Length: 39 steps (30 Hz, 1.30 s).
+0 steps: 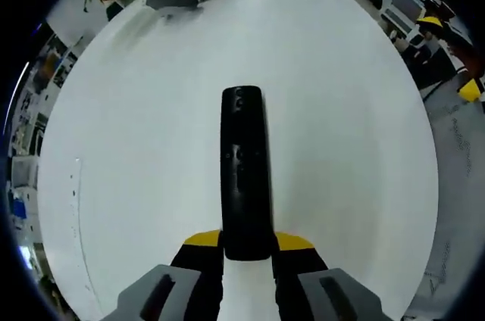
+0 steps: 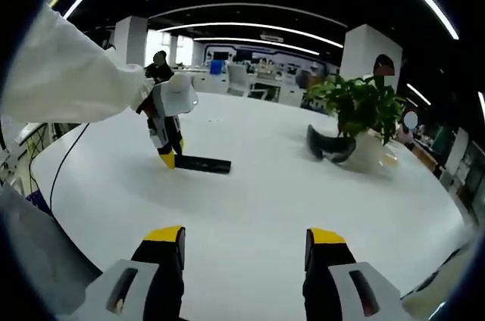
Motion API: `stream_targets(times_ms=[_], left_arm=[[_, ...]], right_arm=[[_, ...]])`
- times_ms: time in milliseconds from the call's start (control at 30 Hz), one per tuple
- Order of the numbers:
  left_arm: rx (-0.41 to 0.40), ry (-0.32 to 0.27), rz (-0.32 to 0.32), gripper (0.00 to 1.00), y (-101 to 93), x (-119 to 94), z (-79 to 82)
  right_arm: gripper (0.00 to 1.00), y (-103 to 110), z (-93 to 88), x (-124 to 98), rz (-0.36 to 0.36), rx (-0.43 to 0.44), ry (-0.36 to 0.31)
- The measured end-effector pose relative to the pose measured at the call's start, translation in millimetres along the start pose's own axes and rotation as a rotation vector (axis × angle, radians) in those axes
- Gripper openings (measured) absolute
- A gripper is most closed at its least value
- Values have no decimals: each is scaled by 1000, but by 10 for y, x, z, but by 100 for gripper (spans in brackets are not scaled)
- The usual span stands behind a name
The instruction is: Press the specified remote control buttons in sequence, fully releasing each button before pressing the next.
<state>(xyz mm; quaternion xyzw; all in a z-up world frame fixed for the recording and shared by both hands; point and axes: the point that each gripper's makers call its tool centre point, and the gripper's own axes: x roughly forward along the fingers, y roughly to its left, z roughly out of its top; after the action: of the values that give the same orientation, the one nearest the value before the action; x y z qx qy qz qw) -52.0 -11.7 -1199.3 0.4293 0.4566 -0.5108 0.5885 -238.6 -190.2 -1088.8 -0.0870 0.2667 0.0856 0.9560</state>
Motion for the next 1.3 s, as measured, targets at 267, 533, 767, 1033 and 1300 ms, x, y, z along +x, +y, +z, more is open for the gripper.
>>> stream_targets(times_ms=[267, 533, 767, 1033, 1300], left_arm=[[-1, 24, 4, 23, -148, -13, -12], [3, 17, 3, 23, -313, -10, -26], [3, 23, 1, 24, -412, -13, -28], [7, 19, -2, 24, -533, -28, -48], [8, 18, -1, 24, -662, -26, -52]], right_arm=[[60, 46, -24, 18, 22, -14, 18], [61, 24, 20, 4, 17, -9, -6], [60, 37, 91, -27, 16, -23, -42], [61, 72, 78, -17, 23, -41, -36], [62, 62, 89, -28, 16, -35, -44]])
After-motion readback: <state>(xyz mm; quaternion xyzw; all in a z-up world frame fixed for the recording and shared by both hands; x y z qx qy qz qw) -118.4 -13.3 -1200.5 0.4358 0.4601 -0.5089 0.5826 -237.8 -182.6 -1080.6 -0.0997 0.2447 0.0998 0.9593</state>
